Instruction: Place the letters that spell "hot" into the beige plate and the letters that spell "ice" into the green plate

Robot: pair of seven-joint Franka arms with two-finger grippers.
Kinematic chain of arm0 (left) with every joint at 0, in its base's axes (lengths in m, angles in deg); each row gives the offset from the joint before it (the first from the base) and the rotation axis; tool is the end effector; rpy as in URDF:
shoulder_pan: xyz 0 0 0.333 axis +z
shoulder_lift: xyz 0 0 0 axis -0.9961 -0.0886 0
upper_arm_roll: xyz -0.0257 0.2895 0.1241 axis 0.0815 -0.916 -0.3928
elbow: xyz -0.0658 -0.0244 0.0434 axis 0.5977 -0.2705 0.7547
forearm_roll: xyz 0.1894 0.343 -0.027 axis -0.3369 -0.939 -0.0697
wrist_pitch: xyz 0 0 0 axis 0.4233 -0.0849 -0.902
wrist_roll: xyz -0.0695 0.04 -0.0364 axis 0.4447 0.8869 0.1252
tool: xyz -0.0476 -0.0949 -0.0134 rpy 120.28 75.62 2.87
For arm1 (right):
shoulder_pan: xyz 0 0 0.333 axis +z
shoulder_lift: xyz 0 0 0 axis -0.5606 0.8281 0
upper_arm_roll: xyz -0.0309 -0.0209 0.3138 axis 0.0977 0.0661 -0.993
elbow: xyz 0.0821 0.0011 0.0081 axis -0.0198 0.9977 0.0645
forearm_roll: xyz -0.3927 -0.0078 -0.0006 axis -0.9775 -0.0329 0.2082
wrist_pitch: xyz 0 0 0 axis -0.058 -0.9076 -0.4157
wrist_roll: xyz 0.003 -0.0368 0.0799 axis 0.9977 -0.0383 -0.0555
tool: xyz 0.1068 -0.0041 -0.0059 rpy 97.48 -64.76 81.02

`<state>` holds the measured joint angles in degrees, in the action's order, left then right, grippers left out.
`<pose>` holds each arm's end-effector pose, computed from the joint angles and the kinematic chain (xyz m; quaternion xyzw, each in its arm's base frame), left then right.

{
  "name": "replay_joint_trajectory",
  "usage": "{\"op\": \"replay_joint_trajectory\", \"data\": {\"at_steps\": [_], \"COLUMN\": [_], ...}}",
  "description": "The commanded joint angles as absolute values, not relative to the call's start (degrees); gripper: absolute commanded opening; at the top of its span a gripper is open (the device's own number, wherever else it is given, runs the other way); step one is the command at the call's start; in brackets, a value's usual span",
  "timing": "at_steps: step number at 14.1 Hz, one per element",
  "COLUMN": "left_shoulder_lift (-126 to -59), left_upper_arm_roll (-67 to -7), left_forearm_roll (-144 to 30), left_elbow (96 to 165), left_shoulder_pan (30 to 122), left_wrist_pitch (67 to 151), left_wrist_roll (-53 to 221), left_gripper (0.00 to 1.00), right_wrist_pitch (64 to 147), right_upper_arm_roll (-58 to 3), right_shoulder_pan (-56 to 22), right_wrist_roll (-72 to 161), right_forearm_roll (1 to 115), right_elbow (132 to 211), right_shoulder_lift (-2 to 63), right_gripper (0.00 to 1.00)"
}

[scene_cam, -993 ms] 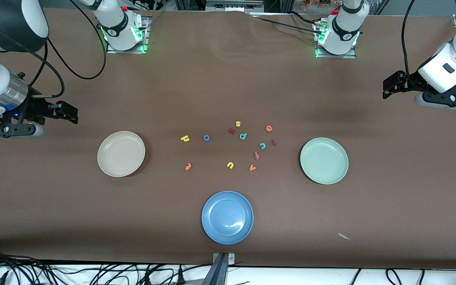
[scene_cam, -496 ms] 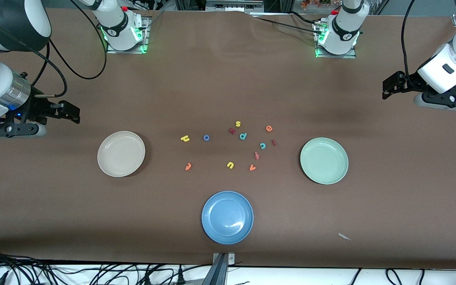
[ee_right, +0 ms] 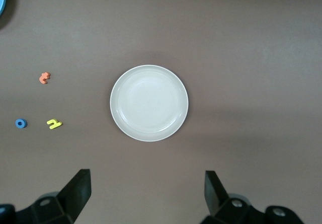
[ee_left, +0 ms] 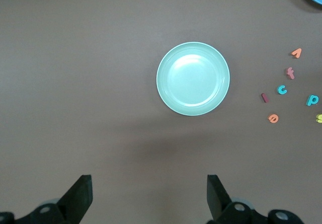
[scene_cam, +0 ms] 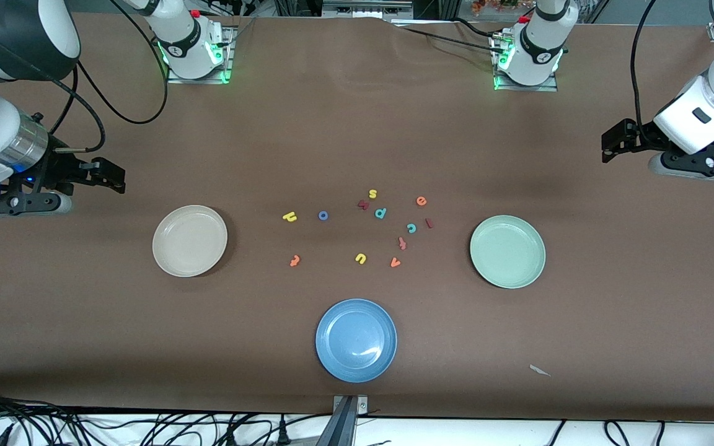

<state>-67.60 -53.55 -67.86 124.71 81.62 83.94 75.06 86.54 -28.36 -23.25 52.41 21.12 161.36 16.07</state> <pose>0.5561 -0.0443 0.5866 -0.9972 0.0681 0.0281 0.0154 0.6046 0.0673 0.5473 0.9994 0.0296 -0.0174 0.0103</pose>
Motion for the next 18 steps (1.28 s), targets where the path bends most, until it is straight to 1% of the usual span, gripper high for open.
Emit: {"op": "replay_joint_trajectory", "data": {"at_steps": [1, 18], "left_shoulder_lift": [-68.8, -69.8], "left_upper_arm_roll": [-53.5, -53.5], "left_forearm_roll": [-69.7, -69.1], "left_elbow": [122.5, 121.5], "left_shoulder_pan": [81.2, 81.3], "left_wrist_pitch": [83.0, 83.1], "left_wrist_roll": [75.2, 75.6], "left_gripper": [1.00, 1.00], "right_wrist_pitch": [86.9, 86.9], "right_upper_arm_roll": [-28.3, -28.2], "right_shoulder_pan": [-23.0, -23.0], "right_wrist_roll": [53.4, 53.4], "right_forearm_roll": [20.5, 20.5], "right_elbow": [161.5, 161.5], "right_shoulder_lift": [15.7, 15.7], "right_gripper": [1.00, 1.00]}}
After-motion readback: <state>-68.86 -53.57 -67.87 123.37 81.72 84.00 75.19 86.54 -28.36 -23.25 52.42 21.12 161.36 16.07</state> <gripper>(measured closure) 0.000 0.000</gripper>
